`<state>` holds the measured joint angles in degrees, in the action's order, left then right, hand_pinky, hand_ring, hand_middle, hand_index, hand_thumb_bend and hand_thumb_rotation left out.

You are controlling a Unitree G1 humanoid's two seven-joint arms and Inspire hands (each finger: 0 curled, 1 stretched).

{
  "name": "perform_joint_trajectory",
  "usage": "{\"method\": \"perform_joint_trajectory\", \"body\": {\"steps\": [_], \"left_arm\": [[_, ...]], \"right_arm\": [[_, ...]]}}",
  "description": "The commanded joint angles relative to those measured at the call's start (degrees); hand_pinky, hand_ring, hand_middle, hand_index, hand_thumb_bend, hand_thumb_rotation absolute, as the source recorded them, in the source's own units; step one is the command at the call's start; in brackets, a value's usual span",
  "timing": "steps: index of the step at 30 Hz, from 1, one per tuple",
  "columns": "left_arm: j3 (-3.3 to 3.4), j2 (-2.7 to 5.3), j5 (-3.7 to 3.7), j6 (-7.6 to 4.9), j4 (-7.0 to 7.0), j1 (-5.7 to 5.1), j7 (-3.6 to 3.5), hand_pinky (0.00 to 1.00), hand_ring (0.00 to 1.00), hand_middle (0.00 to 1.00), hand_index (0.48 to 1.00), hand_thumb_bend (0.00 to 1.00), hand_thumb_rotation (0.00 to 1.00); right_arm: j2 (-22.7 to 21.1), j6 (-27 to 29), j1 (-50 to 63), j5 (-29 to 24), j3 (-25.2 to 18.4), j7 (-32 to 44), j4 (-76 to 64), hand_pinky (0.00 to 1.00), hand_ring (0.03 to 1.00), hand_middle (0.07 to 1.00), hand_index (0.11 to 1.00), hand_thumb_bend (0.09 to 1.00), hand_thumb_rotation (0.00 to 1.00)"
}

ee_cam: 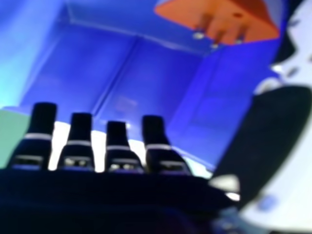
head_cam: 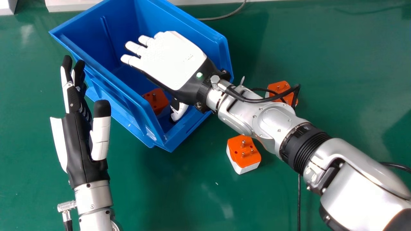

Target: Pick all objects and put in blue box

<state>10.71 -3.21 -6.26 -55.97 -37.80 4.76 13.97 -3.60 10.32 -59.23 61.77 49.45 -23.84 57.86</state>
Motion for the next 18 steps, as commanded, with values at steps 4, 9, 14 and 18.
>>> {"method": "perform_joint_trajectory", "body": {"steps": [4,9,14,18], "left_arm": [[-0.4,-0.02,0.16,-1.17,0.68,-0.19,-0.34,0.98,0.96,0.95,0.97,0.98,0.95],[-0.52,0.04,0.69,-0.87,0.72,-0.38,-0.61,0.98,0.96,0.95,0.97,0.98,0.95],[-0.63,-0.05,0.6,-0.09,1.62,-0.76,-0.73,0.98,0.96,0.95,0.968,0.98,0.95],[-0.67,-0.06,1.55,-0.15,1.89,-1.05,-1.67,0.99,0.96,0.95,0.969,0.99,0.95]], "right_arm": [[-1.56,-1.36,-0.4,-1.74,-2.66,2.02,-5.96,0.9,0.969,0.993,0.939,1.0,0.35],[-4.17,-5.09,3.8,-4.66,-7.3,11.59,-19.28,0.92,0.988,0.998,0.956,1.0,0.35],[-7.21,-10.93,11.53,-5.67,-11.47,21.36,-36.72,0.89,0.979,0.999,0.959,0.997,0.29],[-8.51,-14.77,17.67,-5.61,-14.12,25.3,-46.66,0.89,0.973,0.999,0.953,0.988,0.25]]}}
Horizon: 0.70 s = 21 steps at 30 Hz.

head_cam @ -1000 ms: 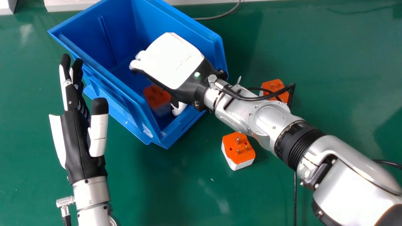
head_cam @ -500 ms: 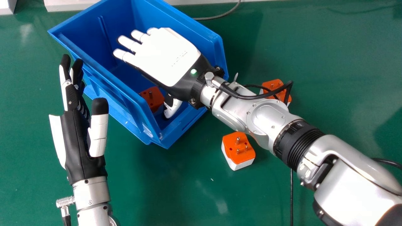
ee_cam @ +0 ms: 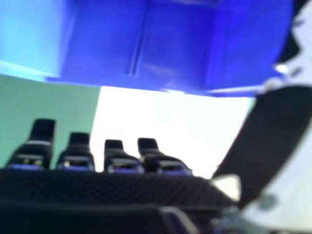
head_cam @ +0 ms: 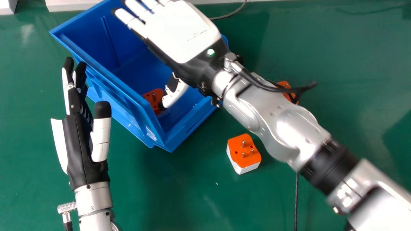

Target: Pick all objects and put in blue box

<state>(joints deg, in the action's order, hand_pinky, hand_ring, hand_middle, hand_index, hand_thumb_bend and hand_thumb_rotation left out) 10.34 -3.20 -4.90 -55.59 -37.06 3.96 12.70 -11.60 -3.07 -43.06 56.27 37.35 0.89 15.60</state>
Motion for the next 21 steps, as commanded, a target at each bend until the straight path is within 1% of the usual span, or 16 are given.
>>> {"method": "perform_joint_trajectory", "body": {"steps": [1,2,5,7,10,13,16,18,21], "left_arm": [[-0.28,-0.13,0.2,-0.52,1.15,-0.31,-0.52,0.99,0.96,0.95,0.969,0.99,0.95],[-0.29,-0.19,0.22,-0.43,1.22,-0.41,-0.62,0.99,0.96,0.95,0.969,0.99,0.95],[-0.27,-0.24,-0.14,-0.3,1.5,-0.78,-0.49,0.99,0.96,0.95,0.969,0.99,0.95],[-0.36,-0.19,0.01,-0.26,1.72,-1.03,-0.68,0.99,0.96,0.95,0.968,0.99,0.95],[-0.54,-0.21,0.89,-0.49,1.73,-1.23,-1.51,0.99,0.96,0.95,0.968,0.99,0.95],[-0.49,-0.09,1.67,-0.58,1.61,-1.29,-2.27,0.99,0.96,0.95,0.969,0.99,0.95],[-0.38,-0.17,1.69,-0.64,1.36,-1.37,-2.56,1.0,0.96,0.95,0.969,0.99,0.94],[-0.24,-0.31,1.5,-0.83,0.86,-1.27,-2.51,1.0,0.96,0.95,0.969,0.99,0.94],[-0.01,-0.47,1.02,-0.96,0.13,-0.98,-2.2,1.0,0.96,0.95,0.968,0.99,0.94]], "right_arm": [[-0.68,-2.17,2.84,0.09,-2.6,0.8,-6.25,0.89,0.968,0.995,0.949,0.987,0.24],[-0.88,-2.9,4.31,0.12,-3.35,1.01,-8.32,0.89,0.968,0.995,0.949,0.987,0.24],[-1.08,-4.25,9.12,-0.86,-6.42,0.18,-14.83,0.88,0.963,0.988,0.942,0.988,0.23],[-0.81,-5.15,12.76,-1.53,-8.78,-0.76,-19.5,0.89,0.954,0.975,0.928,0.985,0.21],[-0.33,-6.52,18.06,-2.0,-11.41,-1.04,-26.01,0.9,0.948,0.962,0.916,0.978,0.19],[0.64,-8.27,23.93,-2.73,-13.73,-0.93,-32.83,0.89,0.945,0.959,0.912,0.969,0.19],[1.98,-9.8,29.34,-1.96,-15.52,-1.85,-38.42,0.88,0.929,0.949,0.904,0.952,0.2],[3.63,-11.3,33.35,-1.48,-16.65,-3.04,-41.58,0.86,0.916,0.94,0.9,0.946,0.21],[4.9,-15.1,36.98,1.29,-17.8,-1.59,-44.44,0.83,0.895,0.926,0.894,0.927,0.23]]}}
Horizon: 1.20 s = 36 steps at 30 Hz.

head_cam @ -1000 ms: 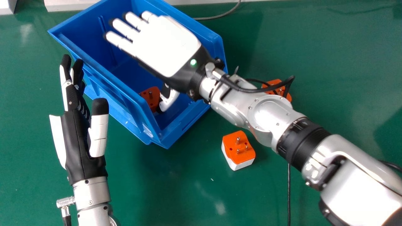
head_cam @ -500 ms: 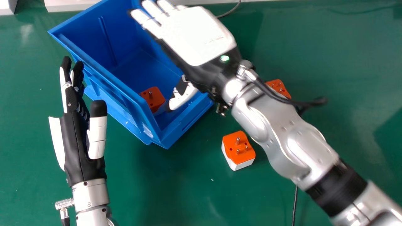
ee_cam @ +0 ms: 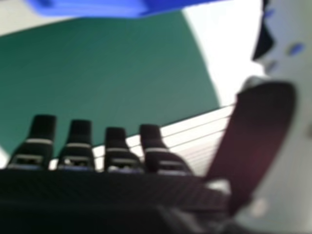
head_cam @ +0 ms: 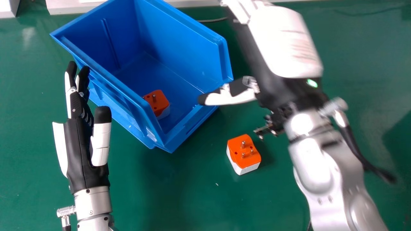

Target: Pick all objects and put in blue box

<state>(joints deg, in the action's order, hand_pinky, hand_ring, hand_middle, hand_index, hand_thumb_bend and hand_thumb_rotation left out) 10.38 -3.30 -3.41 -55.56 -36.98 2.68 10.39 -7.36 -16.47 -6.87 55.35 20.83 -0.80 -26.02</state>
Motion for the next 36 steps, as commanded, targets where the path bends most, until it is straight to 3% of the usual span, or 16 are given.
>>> {"method": "perform_joint_trajectory", "body": {"steps": [1,5,8,10,18,26,31,36], "left_arm": [[0.02,-0.31,-0.58,-0.94,-0.08,0.41,0.24,1.0,0.96,0.95,0.969,0.98,0.94],[-0.04,0.02,-0.68,-1.25,-0.35,0.68,0.38,1.0,0.96,0.95,0.968,0.98,0.95],[-0.1,-0.05,-1.15,-1.27,-0.27,0.54,0.57,1.0,0.96,0.94,0.965,0.97,0.95],[-0.1,-0.16,-0.99,-1.47,-0.31,0.51,0.34,0.99,0.96,0.94,0.964,0.97,0.95],[-0.11,-0.12,-1.24,-1.2,0.14,0.43,0.52,0.99,0.96,0.94,0.964,0.97,0.95],[-0.13,-0.16,-1.81,-0.74,0.27,0.76,0.94,0.99,0.96,0.94,0.962,0.97,0.95],[-0.09,-0.31,-2.05,-0.61,0.28,0.98,1.45,0.98,0.95,0.94,0.962,0.97,0.96],[-0.25,-0.06,-1.85,-0.44,0.9,0.88,1.43,0.98,0.95,0.94,0.96,0.98,0.96]], "right_arm": [[0.74,-3.05,1.29,3.43,-1.56,1.25,-3.41,0.83,0.889,0.922,0.894,0.919,0.24],[1.15,-7.64,1.88,7.74,-2.79,5.13,-4.6,0.82,0.888,0.919,0.895,0.905,0.25],[1.73,-10.04,1.64,9.56,-3.57,7.65,-5.26,0.83,0.888,0.92,0.9,0.888,0.26],[2.28,-11.28,1.43,10.57,-3.91,9.08,-5.67,0.83,0.888,0.92,0.901,0.88,0.26],[2.87,-13.44,0.42,12.14,-5.54,12.66,-5.47,0.81,0.896,0.918,0.895,0.873,0.22],[3.36,-18.42,-4.48,17.77,-5.9,17.17,2.37,0.81,0.892,0.911,0.886,0.882,0.23],[2.44,-19.83,-8.01,17.04,-6.07,19.82,8.51,0.83,0.893,0.905,0.872,0.898,0.23],[1.43,-20.08,-11.22,15.27,-6.23,20.55,14.81,0.81,0.894,0.913,0.864,0.922,0.23]]}}
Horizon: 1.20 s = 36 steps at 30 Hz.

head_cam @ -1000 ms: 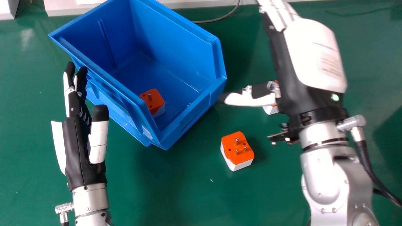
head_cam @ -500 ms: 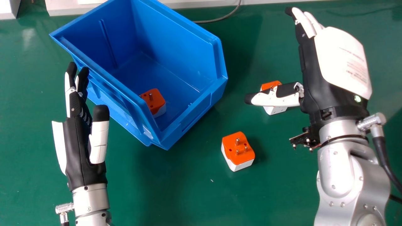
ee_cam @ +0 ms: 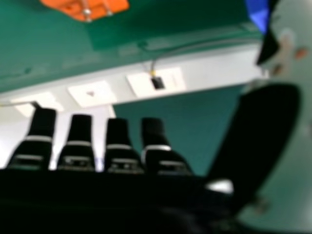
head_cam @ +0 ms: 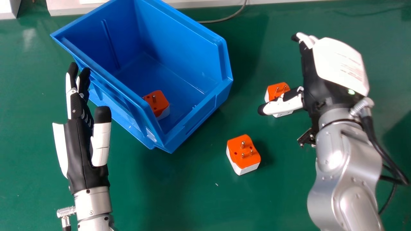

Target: Pick all objects and put in blue box

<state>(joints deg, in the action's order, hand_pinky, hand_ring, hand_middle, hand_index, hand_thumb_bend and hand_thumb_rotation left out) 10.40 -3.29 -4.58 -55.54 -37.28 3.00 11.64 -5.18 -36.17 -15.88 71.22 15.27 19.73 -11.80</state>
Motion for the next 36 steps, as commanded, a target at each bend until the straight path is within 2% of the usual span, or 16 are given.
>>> {"method": "perform_joint_trajectory", "body": {"steps": [1,4,7,11,15,17,19,22,25,29,32,36], "left_arm": [[-0.3,-0.01,-0.56,-0.4,1.36,0.51,0.13,0.98,0.95,0.94,0.96,0.99,0.96],[-0.37,-0.01,-0.37,-0.29,1.65,0.36,-0.08,0.98,0.95,0.94,0.96,0.99,0.96],[-0.3,-0.06,-0.68,0.18,2.0,0.32,0.2,0.98,0.95,0.94,0.959,0.99,0.95],[-0.38,0.0,-0.7,0.51,2.59,0.13,0.15,0.98,0.95,0.94,0.958,0.99,0.96],[-0.37,-0.06,-0.65,0.65,2.39,0.4,0.14,0.98,0.95,0.94,0.959,0.99,0.96],[-0.46,-0.08,-0.39,0.65,2.27,0.5,-0.15,0.98,0.95,0.94,0.959,0.99,0.96],[-0.5,-0.18,-0.47,0.58,2.02,0.61,-0.18,0.98,0.96,0.94,0.96,0.99,0.96],[-0.5,-0.27,-0.24,0.38,1.6,0.78,-0.37,0.99,0.96,0.95,0.962,0.99,0.96],[-0.51,-0.11,-0.26,0.55,1.84,0.83,-0.27,0.99,0.96,0.95,0.963,0.99,0.96],[-0.47,-0.13,-0.65,0.58,1.87,0.87,0.02,0.99,0.96,0.95,0.962,0.99,0.95],[-0.51,-0.12,-0.24,0.42,1.9,0.83,-0.31,0.99,0.96,0.95,0.963,1.0,0.95],[-0.47,0.06,-0.3,0.45,2.28,0.74,-0.1,0.99,0.96,0.95,0.963,0.99,0.95]], "right_arm": [[-1.0,-0.48,-2.82,-0.69,-0.54,0.01,1.88,0.8,0.894,0.914,0.863,0.928,0.23],[-1.93,-0.65,-4.23,-1.27,0.07,-0.14,4.65,0.8,0.894,0.916,0.862,0.932,0.23],[-2.37,-0.44,-5.06,-2.41,0.3,-0.99,6.45,0.81,0.895,0.917,0.859,0.938,0.24],[-3.26,-0.07,-6.28,-4.0,0.75,-1.6,8.63,0.85,0.9,0.919,0.843,0.951,0.25],[-3.94,0.09,-7.49,-5.73,1.13,-2.16,10.65,0.88,0.906,0.92,0.836,0.955,0.25],[-4.56,0.8,-8.1,-7.01,1.33,-2.75,11.77,0.9,0.908,0.921,0.835,0.956,0.25],[-5.28,1.63,-8.91,-8.1,1.58,-2.94,13.23,0.89,0.907,0.921,0.834,0.955,0.25],[-6.5,3.0,-10.23,-9.86,2.03,-2.36,15.35,0.86,0.903,0.919,0.838,0.943,0.24],[-8.01,4.89,-11.75,-11.48,2.98,-1.98,17.66,0.83,0.902,0.922,0.847,0.924,0.24],[-9.45,6.98,-13.91,-13.11,4.38,-1.89,21.0,0.74,0.892,0.919,0.85,0.918,0.23],[-10.2,8.7,-15.56,-14.66,4.99,-2.3,24.1,0.71,0.886,0.917,0.852,0.917,0.23],[-11.26,10.85,-16.91,-16.34,5.79,-2.84,27.29,0.66,0.859,0.899,0.846,0.937,0.21]]}}
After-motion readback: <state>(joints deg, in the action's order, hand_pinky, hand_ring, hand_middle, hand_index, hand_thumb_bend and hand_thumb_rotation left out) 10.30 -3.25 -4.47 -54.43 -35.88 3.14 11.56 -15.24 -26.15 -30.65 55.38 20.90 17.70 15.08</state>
